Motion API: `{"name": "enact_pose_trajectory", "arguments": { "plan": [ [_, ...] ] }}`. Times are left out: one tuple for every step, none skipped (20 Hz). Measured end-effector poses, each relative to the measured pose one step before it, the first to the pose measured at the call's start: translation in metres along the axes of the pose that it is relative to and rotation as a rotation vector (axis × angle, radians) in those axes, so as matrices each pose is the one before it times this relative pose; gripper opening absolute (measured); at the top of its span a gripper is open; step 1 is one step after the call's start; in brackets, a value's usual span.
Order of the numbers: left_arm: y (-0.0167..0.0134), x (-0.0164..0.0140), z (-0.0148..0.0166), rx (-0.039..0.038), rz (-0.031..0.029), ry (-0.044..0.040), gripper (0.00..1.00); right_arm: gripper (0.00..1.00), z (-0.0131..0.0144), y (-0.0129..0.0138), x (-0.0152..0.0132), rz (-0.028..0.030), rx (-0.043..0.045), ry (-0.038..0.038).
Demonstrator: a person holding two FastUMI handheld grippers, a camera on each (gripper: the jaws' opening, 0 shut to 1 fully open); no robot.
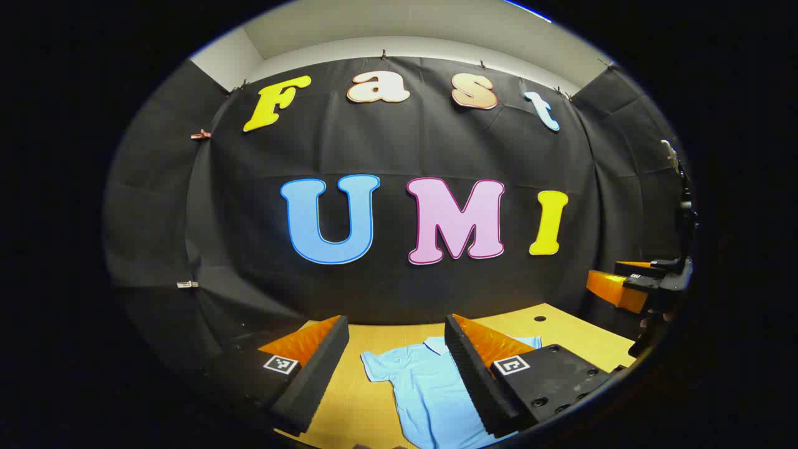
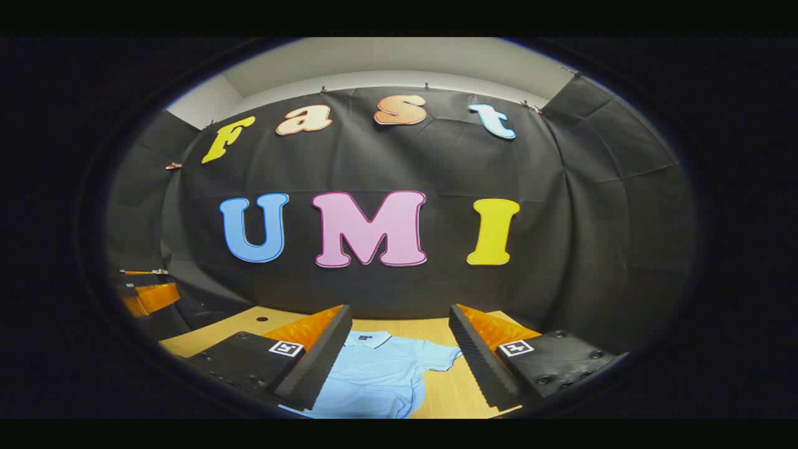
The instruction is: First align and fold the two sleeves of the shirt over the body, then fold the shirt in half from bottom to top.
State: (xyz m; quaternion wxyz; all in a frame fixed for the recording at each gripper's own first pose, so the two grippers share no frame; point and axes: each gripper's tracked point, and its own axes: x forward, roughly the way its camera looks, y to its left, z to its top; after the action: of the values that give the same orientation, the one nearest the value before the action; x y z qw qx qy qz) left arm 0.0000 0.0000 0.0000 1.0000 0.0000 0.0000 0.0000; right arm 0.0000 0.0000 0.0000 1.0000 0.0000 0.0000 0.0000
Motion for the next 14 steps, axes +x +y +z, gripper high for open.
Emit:
{"name": "enact_pose_trajectory", "arguments": {
  "plan": [
    [-0.00033,0.0003,-0.00169,-0.00288,0.00131,-0.00017,0.98,0.97,-0.00066,0.00074,0.00084,0.00401,-0.0027,0.00387],
    [-0.00032,-0.00023,0.0001,-0.00424,0.00212,-0.00262,0.98,0.97,-0.00136,0.00017,-0.00039,0.00176,-0.00216,0.00206],
    [0.00012,-0.00037,-0.00232,-0.00499,0.00196,-0.00164,0.98,0.97,-0.00072,-0.00126,-0.00084,-0.00163,-0.001,-0.00117],
    [0.00012,0.00024,-0.00174,-0.00596,0.00343,0.00501,0.98,0.97,-0.00199,-0.00125,-0.00076,-0.00235,-0.00362,0.00378],
    [0.00027,0.0019,-0.00397,-0.0114,0.00502,0.00816,0.98,0.97,-0.00254,-0.00163,-0.00077,-0.00111,-0.00604,0.00521],
    [-0.00049,0.00027,-0.0003,-0.01195,0.00025,0.00216,0.98,0.97,-0.00077,-0.00225,-0.00143,-0.00277,-0.00409,0.00273],
    [-0.00115,-0.0006,-0.00003,-0.00872,-0.0011,-0.00124,0.98,0.97,0.00005,-0.00349,-0.00105,-0.00626,0.00169,0.00029],
    [-0.00126,0.00041,0.00062,-0.00011,-0.00273,-0.00212,0.98,0.97,0.00058,-0.00306,-0.00104,-0.00604,0.00499,-0.00046],
    [-0.00036,0.00041,-0.00233,0.00847,-0.00023,-0.00016,0.98,0.97,0.00086,-0.00461,-0.00001,-0.00914,0.00278,-0.00096],
    [-0.0008,0.00044,-0.00086,0.01036,-0.00207,0.00006,0.98,0.98,-0.00021,-0.00432,-0.00154,-0.01015,-0.00061,-0.00226],
    [-0.00244,0.00072,-0.00096,0.00564,-0.00428,0.0012,0.98,0.97,-0.00115,-0.00337,-0.00079,-0.00726,-0.00046,0.00232],
    [-0.00254,0.00053,-0.00015,-0.00144,-0.00433,0.00278,0.98,0.97,-0.0023,-0.00256,-0.00028,-0.00519,-0.00099,0.00788],
    [-0.00142,0.00029,-0.00058,-0.00517,-0.00303,0.00224,0.98,0.97,-0.00296,-0.00306,-0.00058,-0.00522,-0.00331,0.01223],
    [-0.00259,0.00028,-0.00056,-0.00601,-0.00522,0.00126,0.98,0.97,-0.00218,-0.00233,-0.00032,-0.00297,-0.00276,0.00821]
  ]
}}
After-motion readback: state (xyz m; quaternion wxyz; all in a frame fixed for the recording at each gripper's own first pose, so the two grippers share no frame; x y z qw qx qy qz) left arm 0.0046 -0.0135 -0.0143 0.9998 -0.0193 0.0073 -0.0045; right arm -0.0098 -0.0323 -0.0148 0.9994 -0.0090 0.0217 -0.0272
